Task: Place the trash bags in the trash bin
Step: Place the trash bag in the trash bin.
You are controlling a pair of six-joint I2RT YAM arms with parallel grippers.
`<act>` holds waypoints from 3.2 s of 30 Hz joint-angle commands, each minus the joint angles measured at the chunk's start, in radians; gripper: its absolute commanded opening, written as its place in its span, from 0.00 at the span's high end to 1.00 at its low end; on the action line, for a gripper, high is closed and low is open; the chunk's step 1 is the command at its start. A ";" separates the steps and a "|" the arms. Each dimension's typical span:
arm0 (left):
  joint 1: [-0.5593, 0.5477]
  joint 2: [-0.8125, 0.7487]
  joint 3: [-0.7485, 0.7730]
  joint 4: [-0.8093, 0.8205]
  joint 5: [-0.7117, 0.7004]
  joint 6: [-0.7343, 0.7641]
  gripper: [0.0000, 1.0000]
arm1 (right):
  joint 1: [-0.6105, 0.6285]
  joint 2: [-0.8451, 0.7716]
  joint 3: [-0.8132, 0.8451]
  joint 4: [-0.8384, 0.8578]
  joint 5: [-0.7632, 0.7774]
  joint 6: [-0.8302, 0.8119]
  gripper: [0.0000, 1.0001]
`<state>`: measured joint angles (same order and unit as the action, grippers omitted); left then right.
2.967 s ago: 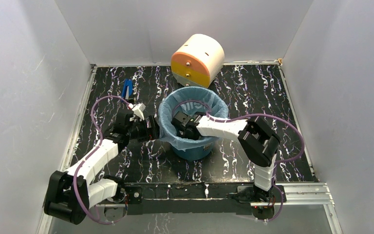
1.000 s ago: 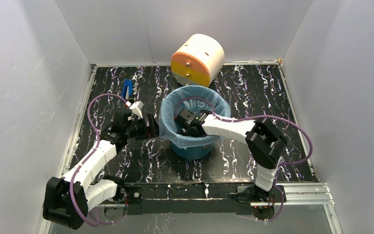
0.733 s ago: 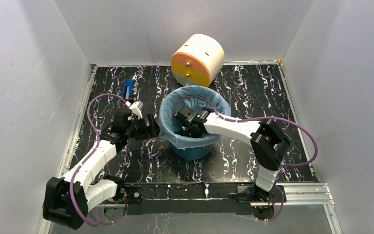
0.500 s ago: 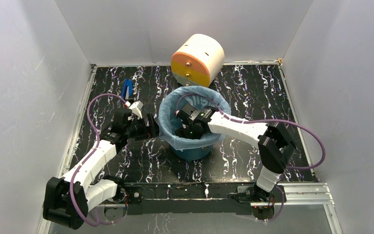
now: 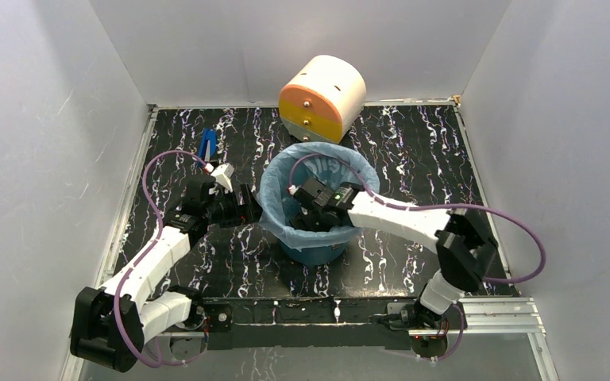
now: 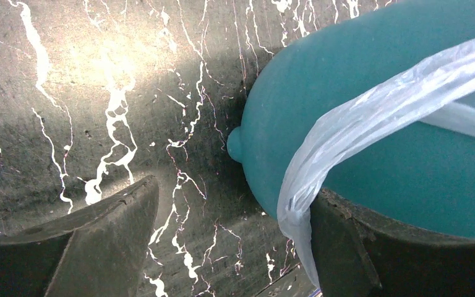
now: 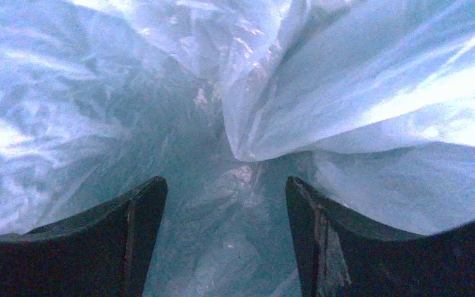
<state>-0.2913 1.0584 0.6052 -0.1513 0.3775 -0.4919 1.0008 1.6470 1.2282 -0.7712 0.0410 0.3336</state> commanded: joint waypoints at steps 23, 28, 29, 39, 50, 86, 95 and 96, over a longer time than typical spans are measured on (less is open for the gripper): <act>-0.003 -0.016 0.027 0.006 0.045 0.005 0.19 | 0.023 -0.221 0.163 0.151 0.112 0.013 0.20; -0.003 -0.009 0.041 -0.011 0.047 0.017 0.19 | 0.023 -0.228 0.220 0.094 0.090 -0.009 0.20; -0.003 -0.009 0.043 -0.017 0.047 0.021 0.19 | 0.022 -0.231 0.234 0.086 0.092 -0.017 0.20; -0.003 -0.015 0.042 -0.020 0.038 0.027 0.19 | 0.023 -0.185 0.220 0.031 0.150 -0.057 0.21; -0.003 0.011 0.078 -0.030 0.009 0.065 0.19 | 0.043 -0.174 0.287 0.059 0.159 -0.064 0.29; -0.003 -0.015 0.032 -0.013 0.011 0.044 0.18 | 0.043 0.063 0.088 0.004 0.136 0.029 0.27; -0.003 -0.029 0.025 -0.017 0.005 0.038 0.18 | 0.043 -0.084 0.100 0.032 0.098 0.029 0.24; -0.003 -0.028 0.024 -0.016 0.005 0.038 0.18 | 0.044 -0.096 0.097 0.032 0.101 0.022 0.24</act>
<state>-0.2913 1.0500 0.6338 -0.1799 0.3805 -0.4530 1.0431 1.6276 1.2934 -0.7555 0.1513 0.3504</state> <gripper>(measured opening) 0.822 0.756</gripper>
